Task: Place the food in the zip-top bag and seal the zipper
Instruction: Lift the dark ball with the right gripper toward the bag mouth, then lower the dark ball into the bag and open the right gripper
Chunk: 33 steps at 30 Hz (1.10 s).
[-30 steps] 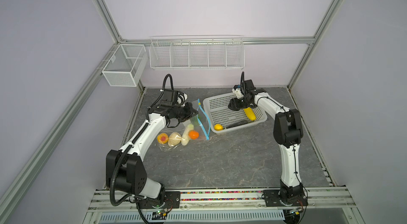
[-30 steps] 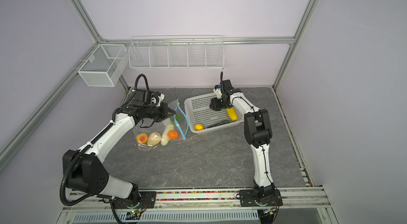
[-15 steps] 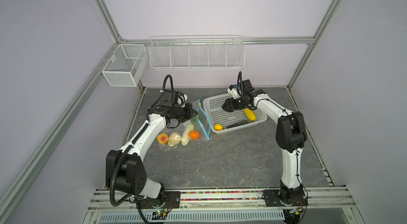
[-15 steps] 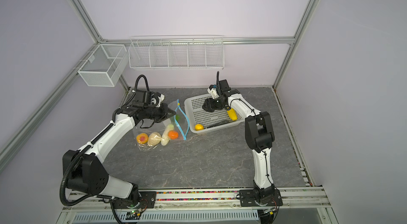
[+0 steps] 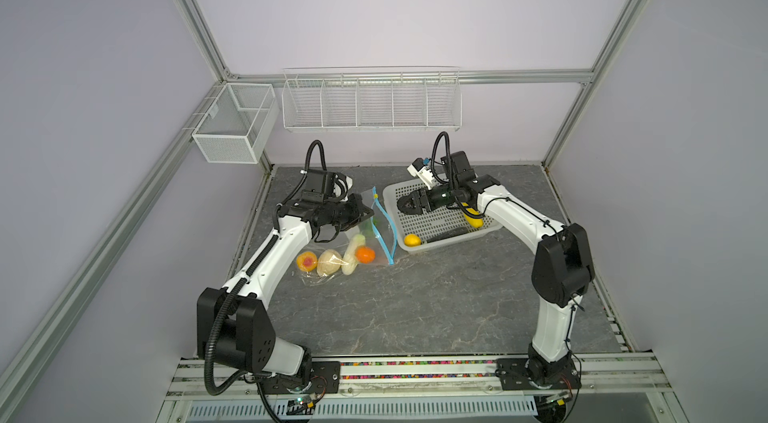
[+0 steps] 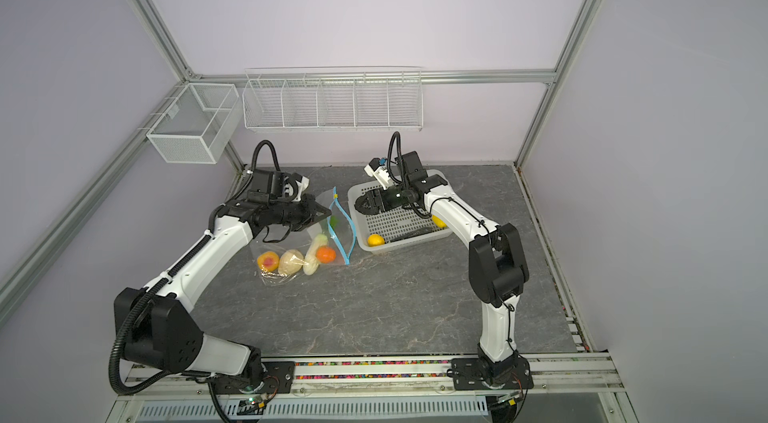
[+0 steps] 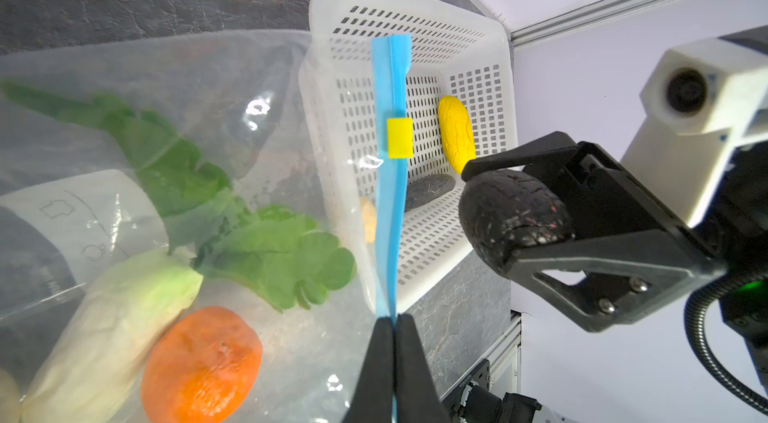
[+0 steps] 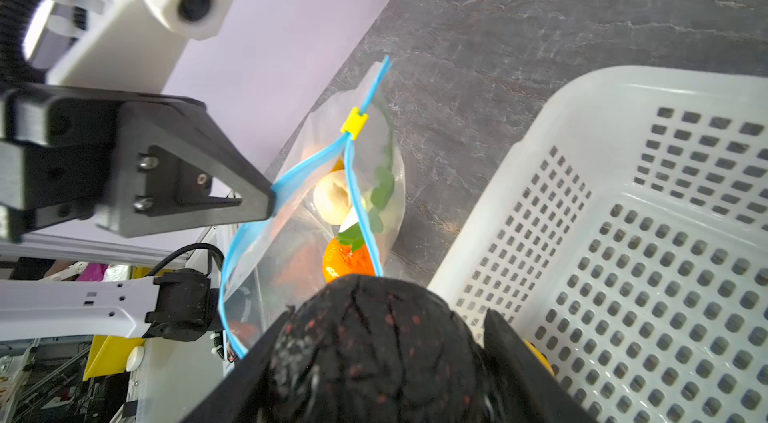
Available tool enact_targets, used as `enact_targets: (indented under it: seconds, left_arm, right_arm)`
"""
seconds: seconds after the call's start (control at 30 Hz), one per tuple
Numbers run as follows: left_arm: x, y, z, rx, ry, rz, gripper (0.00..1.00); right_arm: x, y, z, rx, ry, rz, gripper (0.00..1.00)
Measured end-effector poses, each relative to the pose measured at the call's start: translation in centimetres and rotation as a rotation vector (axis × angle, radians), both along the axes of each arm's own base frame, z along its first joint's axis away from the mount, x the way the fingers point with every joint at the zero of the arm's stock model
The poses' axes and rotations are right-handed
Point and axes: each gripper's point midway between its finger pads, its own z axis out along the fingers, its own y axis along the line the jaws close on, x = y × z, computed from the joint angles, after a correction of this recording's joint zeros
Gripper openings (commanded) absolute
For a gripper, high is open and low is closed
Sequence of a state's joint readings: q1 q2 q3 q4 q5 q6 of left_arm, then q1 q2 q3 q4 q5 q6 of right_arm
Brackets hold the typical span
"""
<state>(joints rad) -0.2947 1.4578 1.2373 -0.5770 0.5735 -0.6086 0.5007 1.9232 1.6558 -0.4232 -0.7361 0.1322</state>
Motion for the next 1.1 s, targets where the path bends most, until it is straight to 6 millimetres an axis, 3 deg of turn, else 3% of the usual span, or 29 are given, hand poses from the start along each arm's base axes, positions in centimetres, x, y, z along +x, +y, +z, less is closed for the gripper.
enact_targets:
  seconds: [0.33,1.1]
  left_arm:
    - [0.0,0.0,0.1,0.000,-0.001,0.000,0.00]
    - [-0.9,0.1,2.1,-0.019,-0.044,0.000,0.00]
  right_arm:
    - [-4.8,4.1,1.2,0.050,0.008,0.131,0.52]
    - [-6.5,6.3,-2.1,0.007,0.083,0.169,0.53]
